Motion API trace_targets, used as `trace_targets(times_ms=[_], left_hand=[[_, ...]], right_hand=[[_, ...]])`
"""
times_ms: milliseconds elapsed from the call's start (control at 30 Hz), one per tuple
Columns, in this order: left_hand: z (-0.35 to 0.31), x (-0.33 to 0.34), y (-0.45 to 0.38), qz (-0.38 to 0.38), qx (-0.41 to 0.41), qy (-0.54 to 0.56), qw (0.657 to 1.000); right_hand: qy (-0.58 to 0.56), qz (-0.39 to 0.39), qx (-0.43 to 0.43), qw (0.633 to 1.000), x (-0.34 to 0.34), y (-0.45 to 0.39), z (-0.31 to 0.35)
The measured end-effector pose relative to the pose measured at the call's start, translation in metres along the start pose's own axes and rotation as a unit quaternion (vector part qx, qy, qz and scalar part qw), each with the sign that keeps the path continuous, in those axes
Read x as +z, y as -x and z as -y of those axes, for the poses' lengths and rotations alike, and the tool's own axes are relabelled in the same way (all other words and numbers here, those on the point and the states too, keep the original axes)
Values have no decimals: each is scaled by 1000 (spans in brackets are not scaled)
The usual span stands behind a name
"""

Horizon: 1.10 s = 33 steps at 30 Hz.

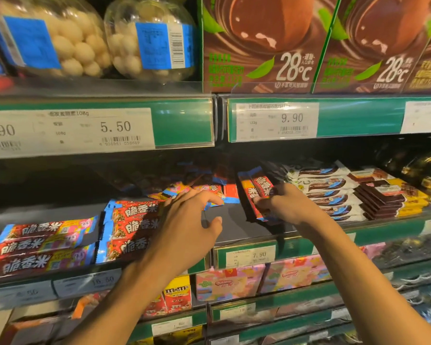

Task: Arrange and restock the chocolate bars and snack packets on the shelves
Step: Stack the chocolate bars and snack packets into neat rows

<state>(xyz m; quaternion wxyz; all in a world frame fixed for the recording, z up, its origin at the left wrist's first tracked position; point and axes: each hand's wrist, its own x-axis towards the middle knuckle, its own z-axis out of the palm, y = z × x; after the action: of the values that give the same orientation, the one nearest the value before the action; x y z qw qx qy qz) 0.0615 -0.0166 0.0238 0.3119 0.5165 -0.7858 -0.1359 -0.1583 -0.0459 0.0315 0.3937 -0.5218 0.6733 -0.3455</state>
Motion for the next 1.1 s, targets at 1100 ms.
trace_targets(times_ms=[1100], left_hand=[[167, -160, 106, -291, -354, 226, 860]], right_hand=[[186, 217, -199, 937, 167, 31, 148]])
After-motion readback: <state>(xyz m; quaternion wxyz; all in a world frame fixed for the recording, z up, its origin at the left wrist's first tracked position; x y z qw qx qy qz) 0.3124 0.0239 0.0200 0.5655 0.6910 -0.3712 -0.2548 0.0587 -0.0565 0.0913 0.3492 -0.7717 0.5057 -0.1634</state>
